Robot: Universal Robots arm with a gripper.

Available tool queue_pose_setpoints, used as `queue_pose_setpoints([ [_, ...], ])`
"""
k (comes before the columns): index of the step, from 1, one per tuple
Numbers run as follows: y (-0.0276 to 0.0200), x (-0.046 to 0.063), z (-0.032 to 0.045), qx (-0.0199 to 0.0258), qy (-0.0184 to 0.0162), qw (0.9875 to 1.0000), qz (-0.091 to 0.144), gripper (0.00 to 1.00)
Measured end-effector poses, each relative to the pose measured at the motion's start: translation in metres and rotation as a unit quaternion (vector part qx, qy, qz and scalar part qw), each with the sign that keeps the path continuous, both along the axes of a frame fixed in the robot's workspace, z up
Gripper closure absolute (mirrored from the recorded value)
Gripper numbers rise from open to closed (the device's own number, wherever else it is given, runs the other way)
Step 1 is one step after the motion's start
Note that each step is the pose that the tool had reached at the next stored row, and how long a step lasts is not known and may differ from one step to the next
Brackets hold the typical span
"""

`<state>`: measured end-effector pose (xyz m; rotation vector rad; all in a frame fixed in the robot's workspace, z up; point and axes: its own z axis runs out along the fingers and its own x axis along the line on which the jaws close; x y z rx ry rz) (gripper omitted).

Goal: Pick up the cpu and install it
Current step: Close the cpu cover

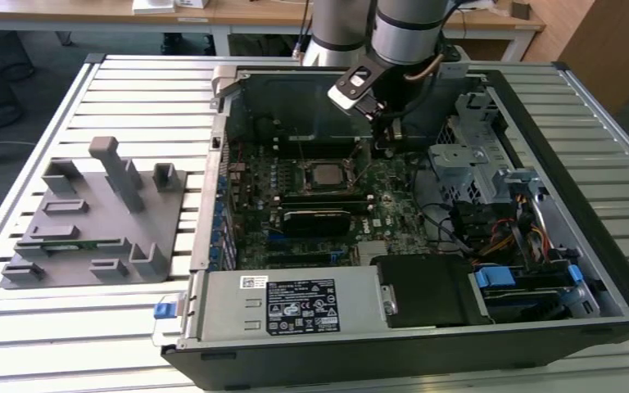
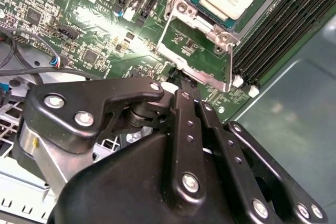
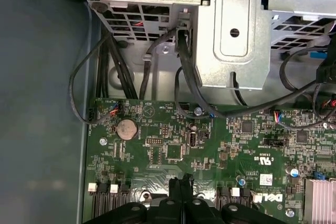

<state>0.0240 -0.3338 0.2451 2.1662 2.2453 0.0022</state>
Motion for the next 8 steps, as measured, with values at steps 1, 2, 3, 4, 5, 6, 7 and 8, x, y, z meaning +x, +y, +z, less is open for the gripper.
queue_pose_setpoints([
  [1, 0.0000, -0.001, 0.0000, 0.0000, 0.0000, 1.0000, 0.000, 0.89],
  [2, 0.0000, -0.002, 0.0000, 0.0000, 0.0000, 1.0000, 0.000, 0.89],
  [3, 0.0000, -0.003, 0.0000, 0.0000, 0.0000, 1.0000, 0.000, 0.89],
  [4, 0.0000, -0.005, 0.0000, -0.0001, 0.0000, 1.0000, 0.000, 0.89],
  [5, 0.0000, -0.006, -0.0001, 0.0000, 0.0000, 1.0000, 0.000, 0.89],
  [6, 0.0000, -0.008, -0.0001, -0.0001, 0.0000, 1.0000, 0.000, 0.89],
  [7, 0.0000, -0.009, -0.0001, -0.0001, 0.0000, 1.0000, 0.000, 0.89],
  [8, 0.0000, -0.012, -0.0001, 0.0000, 0.0000, 1.0000, 0.000, 0.89],
])
